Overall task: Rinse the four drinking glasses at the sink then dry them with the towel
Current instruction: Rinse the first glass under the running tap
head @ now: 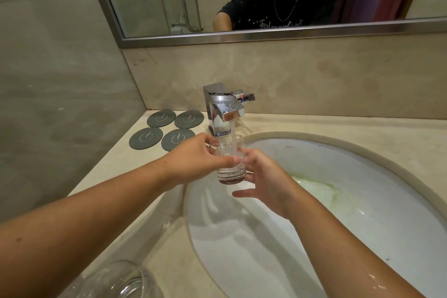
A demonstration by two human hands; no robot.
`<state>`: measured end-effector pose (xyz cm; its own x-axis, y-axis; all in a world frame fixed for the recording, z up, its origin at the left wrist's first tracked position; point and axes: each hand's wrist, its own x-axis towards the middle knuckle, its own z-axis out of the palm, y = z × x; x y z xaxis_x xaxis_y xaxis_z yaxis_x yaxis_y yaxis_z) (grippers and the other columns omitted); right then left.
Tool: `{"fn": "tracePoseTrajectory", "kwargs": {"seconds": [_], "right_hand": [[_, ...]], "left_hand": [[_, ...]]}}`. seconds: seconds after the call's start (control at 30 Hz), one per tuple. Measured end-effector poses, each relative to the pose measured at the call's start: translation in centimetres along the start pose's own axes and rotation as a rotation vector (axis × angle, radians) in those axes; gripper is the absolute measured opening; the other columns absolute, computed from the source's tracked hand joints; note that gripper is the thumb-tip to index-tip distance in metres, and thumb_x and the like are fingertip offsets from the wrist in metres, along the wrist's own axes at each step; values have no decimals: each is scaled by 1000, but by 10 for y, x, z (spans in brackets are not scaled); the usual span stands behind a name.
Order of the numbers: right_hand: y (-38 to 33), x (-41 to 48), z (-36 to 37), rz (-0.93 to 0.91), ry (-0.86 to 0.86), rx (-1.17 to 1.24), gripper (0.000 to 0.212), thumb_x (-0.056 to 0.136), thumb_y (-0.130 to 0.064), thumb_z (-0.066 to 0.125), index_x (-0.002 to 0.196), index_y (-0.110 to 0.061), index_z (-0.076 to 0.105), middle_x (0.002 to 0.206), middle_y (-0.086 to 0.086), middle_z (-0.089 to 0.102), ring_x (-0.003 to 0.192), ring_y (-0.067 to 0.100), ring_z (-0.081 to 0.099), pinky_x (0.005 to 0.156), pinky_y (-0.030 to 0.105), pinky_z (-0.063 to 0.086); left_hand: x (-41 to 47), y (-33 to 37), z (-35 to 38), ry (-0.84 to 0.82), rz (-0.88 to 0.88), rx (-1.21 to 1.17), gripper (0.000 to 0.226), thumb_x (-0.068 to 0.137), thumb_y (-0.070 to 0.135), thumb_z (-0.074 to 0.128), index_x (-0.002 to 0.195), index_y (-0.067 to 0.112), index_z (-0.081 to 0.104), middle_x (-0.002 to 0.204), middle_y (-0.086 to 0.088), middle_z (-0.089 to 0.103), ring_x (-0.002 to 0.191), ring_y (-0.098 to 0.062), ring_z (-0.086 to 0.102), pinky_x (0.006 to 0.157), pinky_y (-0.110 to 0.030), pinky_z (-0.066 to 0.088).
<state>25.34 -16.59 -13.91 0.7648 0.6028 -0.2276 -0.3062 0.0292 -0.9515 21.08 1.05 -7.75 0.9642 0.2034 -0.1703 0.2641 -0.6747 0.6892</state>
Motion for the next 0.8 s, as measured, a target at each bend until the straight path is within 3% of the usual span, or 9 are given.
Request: {"fn": "tracePoseTrajectory", "kwargs": {"seconds": [0.1, 0.23, 0.33, 0.4, 0.47, 0.53, 0.6, 0.73, 0.8], "right_hand": [[3, -1, -2, -54, -11, -126, 55, 76, -20, 67, 126, -43, 65, 126, 12, 72, 116, 25, 72, 100, 48, 58], [10, 2, 0, -193, 116, -271, 60, 80, -15, 81, 129, -43, 62, 124, 1, 73, 102, 17, 75, 92, 42, 62], [13, 4, -1, -245, 162, -292, 62, 80, -17, 83, 133, -40, 59, 125, -7, 73, 107, 14, 75, 99, 36, 58], [13, 5, -2, -251, 182, -302, 69, 79, -24, 84, 139, -37, 54, 128, -8, 71, 111, 14, 73, 103, 35, 56], [12, 4, -2, -248, 218, -318, 74, 75, -24, 83, 141, -36, 52, 128, -6, 70, 112, 13, 72, 104, 38, 55], [12, 5, -3, -249, 232, -343, 71, 78, -14, 82, 139, -35, 53, 125, -7, 71, 109, 12, 71, 102, 37, 56], [11, 4, -4, -242, 227, -370, 69, 81, -5, 81, 137, -35, 54, 121, -9, 72, 105, 11, 72, 97, 33, 57], [13, 3, -3, -261, 203, -403, 72, 81, 1, 81, 139, -32, 54, 115, -13, 71, 102, 4, 73, 93, 27, 57], [14, 4, -3, -266, 213, -416, 73, 81, 1, 82, 140, -31, 53, 116, -14, 71, 104, 3, 72, 95, 28, 57]], "left_hand": [[1, -2, 2, -48, -18, -139, 63, 76, 46, 89, 127, 24, 57, 104, 13, 73, 92, 2, 71, 81, -20, 51], [3, -5, 2, -115, -1, -206, 69, 78, 39, 91, 134, 21, 54, 110, 16, 76, 99, 2, 73, 97, -24, 54], [2, -3, -3, -116, 116, 49, 75, 83, 43, 85, 144, 26, 45, 127, 19, 63, 113, 1, 65, 99, -19, 48], [3, -4, -7, -7, 276, 299, 80, 83, 49, 83, 148, 25, 44, 138, 13, 53, 127, -6, 52, 106, -24, 42], [5, -8, -13, 83, 499, 462, 68, 83, 51, 81, 140, 25, 55, 137, 9, 53, 128, -13, 49, 109, -33, 42], [10, -13, -18, 56, 655, 515, 45, 85, 44, 82, 125, 27, 68, 127, 10, 60, 121, -13, 54, 105, -37, 46], [11, -10, -18, -36, 645, 535, 34, 87, 37, 82, 119, 29, 73, 123, 11, 67, 117, -10, 59, 103, -32, 47], [13, -1, -5, -161, 565, 639, 49, 91, 42, 76, 137, 26, 65, 137, 10, 67, 125, -10, 59, 104, -23, 43], [15, 3, -4, -198, 510, 659, 42, 93, 39, 73, 133, 27, 68, 130, 10, 71, 118, -10, 63, 98, -24, 46]]}}
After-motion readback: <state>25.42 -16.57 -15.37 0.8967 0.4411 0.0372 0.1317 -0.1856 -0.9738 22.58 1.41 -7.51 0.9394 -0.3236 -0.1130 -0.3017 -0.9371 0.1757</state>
